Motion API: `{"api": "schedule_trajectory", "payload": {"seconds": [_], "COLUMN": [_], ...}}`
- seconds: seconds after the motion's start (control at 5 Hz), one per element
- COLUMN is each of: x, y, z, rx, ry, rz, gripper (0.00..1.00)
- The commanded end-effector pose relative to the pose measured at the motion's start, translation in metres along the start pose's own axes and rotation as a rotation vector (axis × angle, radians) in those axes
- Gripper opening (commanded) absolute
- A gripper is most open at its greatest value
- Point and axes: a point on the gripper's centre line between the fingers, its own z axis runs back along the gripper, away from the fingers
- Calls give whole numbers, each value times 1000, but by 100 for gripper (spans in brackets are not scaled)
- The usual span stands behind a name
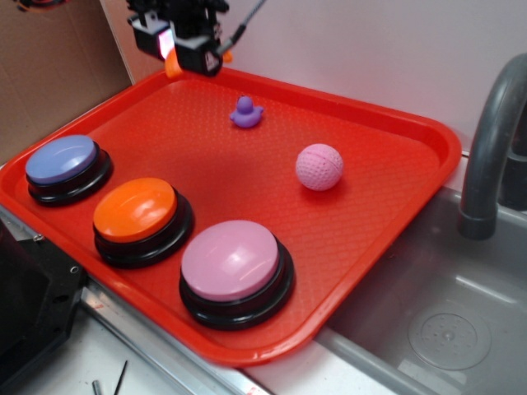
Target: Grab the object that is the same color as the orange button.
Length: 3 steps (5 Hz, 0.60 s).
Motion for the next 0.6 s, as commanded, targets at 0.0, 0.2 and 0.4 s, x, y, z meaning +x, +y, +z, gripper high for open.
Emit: {"api": "schedule_trajectory", "payload": {"seconds": [0.0,0.2,0.4], "x": [-14,-24,-24], "y": [13,16,12], "z": [65,83,82], "rx": [-140,-127,-66], "ry": [-27,-39,-34], "rz": [85,87,60], "gripper": [0,0,0]}}
